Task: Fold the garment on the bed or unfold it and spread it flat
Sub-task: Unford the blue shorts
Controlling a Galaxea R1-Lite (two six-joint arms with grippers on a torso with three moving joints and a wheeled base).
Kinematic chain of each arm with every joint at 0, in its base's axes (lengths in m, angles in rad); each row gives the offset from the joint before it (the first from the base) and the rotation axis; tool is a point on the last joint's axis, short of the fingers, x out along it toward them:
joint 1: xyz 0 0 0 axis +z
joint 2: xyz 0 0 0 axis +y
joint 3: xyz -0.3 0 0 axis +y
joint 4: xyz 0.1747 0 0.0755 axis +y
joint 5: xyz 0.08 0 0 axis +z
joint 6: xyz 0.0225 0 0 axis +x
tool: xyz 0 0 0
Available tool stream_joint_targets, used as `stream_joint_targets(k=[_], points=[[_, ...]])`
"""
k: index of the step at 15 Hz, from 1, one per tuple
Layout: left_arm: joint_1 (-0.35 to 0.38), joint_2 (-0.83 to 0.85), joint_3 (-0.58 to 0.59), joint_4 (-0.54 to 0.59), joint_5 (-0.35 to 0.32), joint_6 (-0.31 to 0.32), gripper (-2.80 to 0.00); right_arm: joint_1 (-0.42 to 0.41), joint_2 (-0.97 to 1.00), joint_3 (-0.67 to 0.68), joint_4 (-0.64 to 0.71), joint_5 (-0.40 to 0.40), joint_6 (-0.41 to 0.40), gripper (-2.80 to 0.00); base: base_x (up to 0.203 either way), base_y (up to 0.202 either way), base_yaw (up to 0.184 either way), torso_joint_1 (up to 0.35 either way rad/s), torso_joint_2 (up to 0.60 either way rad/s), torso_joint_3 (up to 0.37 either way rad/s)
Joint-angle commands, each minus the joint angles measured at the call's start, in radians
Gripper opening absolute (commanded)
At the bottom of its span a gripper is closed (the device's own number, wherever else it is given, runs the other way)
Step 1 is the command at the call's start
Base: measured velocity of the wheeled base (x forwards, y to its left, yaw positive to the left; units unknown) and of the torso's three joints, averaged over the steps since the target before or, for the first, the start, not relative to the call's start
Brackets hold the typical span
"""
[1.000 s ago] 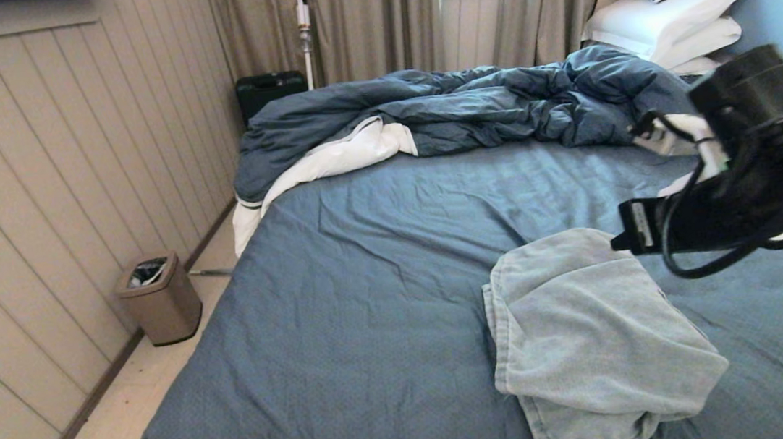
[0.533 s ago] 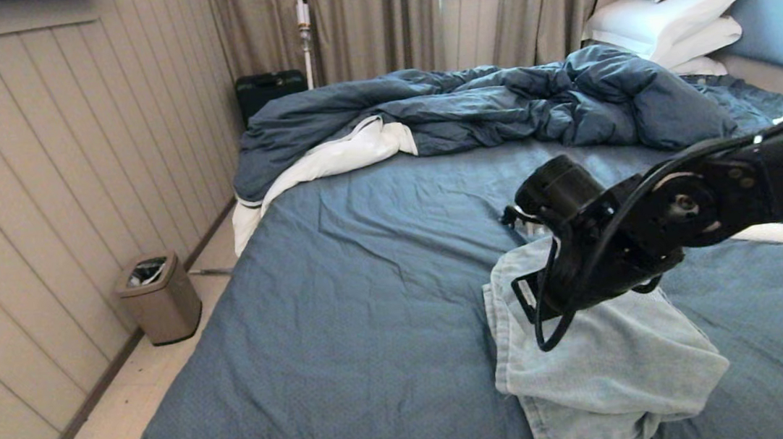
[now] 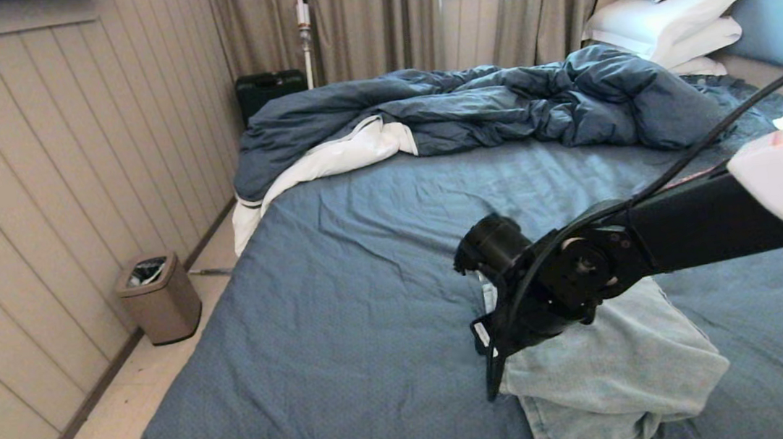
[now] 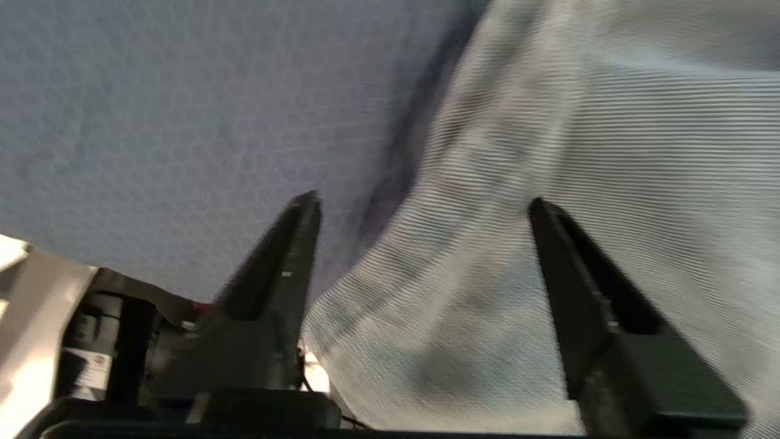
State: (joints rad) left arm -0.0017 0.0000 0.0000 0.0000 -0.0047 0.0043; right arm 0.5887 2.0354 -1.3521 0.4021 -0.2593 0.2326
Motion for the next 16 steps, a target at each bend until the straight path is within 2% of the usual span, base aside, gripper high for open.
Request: stream_joint_targets(k=[1,6,10,16], points=[[0.000,0.002,0.000,0.000,0.000,0.000,-2.80,0.006,0.057,-0.002,0.003,-0.008,0.001,0.00,0.000,0.000,0.000,0.000,0.00,0.000],[0.000,0.002,0.000,0.000,0.000,0.000,-2.80,-0.015,0.071,0.016,0.007,-0.037,-0.005,0.00,0.000,0.000,0.000,0.000,0.00,0.000],[0.000,0.002,0.000,0.000,0.000,0.000,-2.80,-0.069,0.059,0.016,0.013,-0.067,-0.037,0.00,0.000,0.000,0.000,0.000,0.00,0.000],[0.000,0.002,0.000,0.000,0.000,0.000,-2.80,-0.060,0.116,0.031,0.014,-0.081,-0.056,0.00,0.000,0.000,0.000,0.000,0.00,0.000]])
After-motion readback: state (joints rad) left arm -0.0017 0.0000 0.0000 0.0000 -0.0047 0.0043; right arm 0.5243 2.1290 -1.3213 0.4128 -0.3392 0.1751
